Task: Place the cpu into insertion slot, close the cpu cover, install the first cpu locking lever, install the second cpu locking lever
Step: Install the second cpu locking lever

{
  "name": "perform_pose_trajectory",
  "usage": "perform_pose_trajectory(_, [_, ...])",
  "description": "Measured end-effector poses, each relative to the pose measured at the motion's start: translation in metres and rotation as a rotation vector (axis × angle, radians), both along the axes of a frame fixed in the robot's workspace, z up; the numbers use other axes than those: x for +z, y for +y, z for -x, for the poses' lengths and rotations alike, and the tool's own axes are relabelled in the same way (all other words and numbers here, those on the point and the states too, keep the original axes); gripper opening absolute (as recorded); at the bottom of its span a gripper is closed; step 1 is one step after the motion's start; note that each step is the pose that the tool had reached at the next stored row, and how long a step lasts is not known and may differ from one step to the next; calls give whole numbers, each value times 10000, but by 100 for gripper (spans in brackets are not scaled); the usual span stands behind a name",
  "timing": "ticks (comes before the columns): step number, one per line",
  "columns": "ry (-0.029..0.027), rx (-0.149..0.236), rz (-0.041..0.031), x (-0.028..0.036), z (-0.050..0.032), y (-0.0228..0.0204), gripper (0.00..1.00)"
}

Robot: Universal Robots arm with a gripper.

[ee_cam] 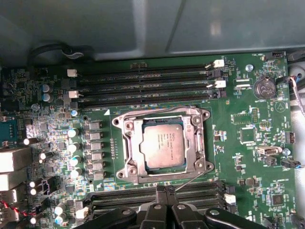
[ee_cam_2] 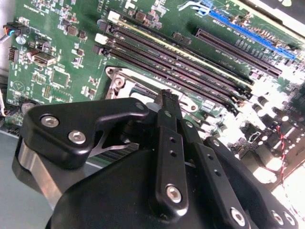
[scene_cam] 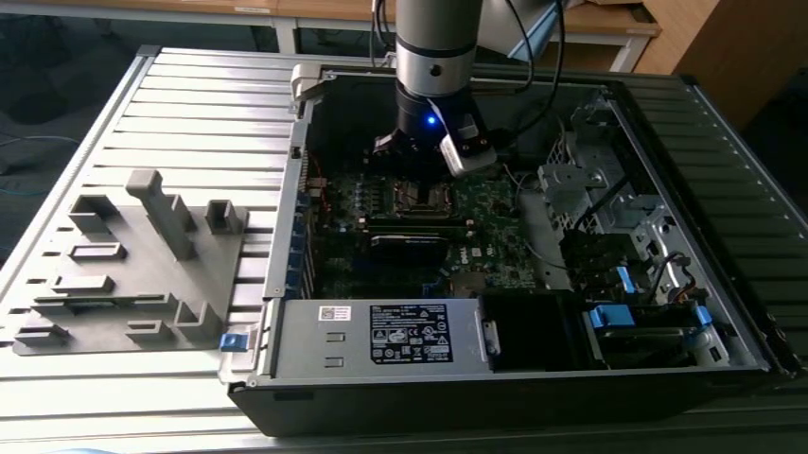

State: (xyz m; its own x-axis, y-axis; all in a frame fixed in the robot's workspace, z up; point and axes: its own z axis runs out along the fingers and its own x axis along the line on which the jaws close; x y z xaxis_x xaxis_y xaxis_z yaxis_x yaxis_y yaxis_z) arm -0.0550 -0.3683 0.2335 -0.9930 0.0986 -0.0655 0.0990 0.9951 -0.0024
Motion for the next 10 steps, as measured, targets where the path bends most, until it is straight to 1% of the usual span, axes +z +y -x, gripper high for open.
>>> perform_pose_trajectory(4, [-1,2,-1,-6,1,-1,11])
perform_pose_trajectory(10, [-3,0,1,-18,34,-2,11])
